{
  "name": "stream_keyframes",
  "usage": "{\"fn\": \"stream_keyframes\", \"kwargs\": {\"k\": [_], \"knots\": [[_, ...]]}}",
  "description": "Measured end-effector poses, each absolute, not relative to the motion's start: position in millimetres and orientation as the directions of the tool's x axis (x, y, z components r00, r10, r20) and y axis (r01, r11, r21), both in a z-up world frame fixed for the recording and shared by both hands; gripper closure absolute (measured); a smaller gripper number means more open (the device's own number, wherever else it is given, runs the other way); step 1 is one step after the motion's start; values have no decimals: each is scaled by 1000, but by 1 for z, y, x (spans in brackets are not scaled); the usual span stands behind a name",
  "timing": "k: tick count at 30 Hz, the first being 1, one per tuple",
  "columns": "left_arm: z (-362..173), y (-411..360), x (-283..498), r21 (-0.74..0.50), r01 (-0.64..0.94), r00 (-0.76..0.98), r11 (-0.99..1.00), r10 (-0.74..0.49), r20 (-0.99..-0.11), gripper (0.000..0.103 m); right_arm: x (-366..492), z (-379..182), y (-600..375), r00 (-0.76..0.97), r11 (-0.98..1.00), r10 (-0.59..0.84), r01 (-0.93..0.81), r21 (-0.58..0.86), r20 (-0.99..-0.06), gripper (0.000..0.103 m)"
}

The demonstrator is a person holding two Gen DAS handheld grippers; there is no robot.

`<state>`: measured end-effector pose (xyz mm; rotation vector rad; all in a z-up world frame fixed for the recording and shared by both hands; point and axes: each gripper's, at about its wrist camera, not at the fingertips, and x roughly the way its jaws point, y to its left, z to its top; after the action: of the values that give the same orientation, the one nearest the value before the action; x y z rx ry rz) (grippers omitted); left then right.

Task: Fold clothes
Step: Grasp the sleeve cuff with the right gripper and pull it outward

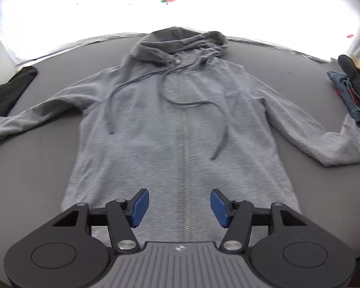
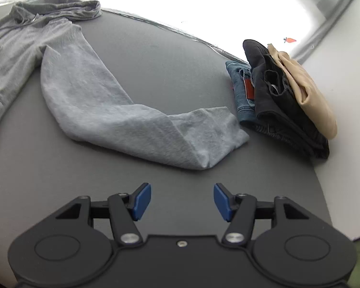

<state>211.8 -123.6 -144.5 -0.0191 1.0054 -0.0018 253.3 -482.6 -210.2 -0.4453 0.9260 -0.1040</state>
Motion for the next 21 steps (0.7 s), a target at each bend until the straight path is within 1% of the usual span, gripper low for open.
{"fn": "stream_keyframes", "kwargs": {"k": [3,5,7,8,9,10,11,13,15,16,18,19,20,21], "knots": [[-148,-177,223,13,85,552,996,-36,-833,44,277,-225,-512,596,896,-219,-190,-401,-773,43],[-151,-205,228,39,137,554,990,-44,-831,43,288,-229,-520,595,892,-146,-265,-365,-790,40],[-154,-225,235,57,170,547,984,-46,-836,43,297,-233,-528,592,888,-71,-329,-321,-803,40],[-155,-233,242,60,179,543,982,-48,-839,43,301,-235,-531,572,890,-9,-369,-267,-820,51],[-155,-236,247,64,181,541,981,-45,-840,43,304,-235,-533,547,892,53,-403,-207,-835,64],[-155,-238,254,71,181,540,981,-39,-841,43,305,-231,-534,509,897,116,-423,-130,-853,101],[-155,-239,261,81,175,543,981,-28,-840,43,307,-226,-538,458,902,178,-429,-41,-871,103],[-155,-240,274,101,163,548,981,-5,-836,43,300,-208,-543,410,887,307,-450,102,-859,103],[-157,-240,288,115,144,547,983,18,-837,43,293,-181,-551,413,869,411,-446,213,-813,103],[-159,-239,295,118,129,541,985,30,-840,43,295,-170,-558,437,871,431,-430,237,-789,103],[-161,-236,308,123,103,530,987,50,-847,43,308,-158,-569,507,901,391,-383,206,-768,102],[-162,-235,315,123,95,524,988,56,-850,43,315,-152,-574,541,914,369,-358,191,-756,94],[-164,-235,323,125,89,519,988,61,-853,43,323,-154,-575,548,923,332,-355,145,-768,80],[-165,-234,330,126,86,514,988,64,-855,43,333,-167,-571,523,921,270,-386,58,-808,74]]}}
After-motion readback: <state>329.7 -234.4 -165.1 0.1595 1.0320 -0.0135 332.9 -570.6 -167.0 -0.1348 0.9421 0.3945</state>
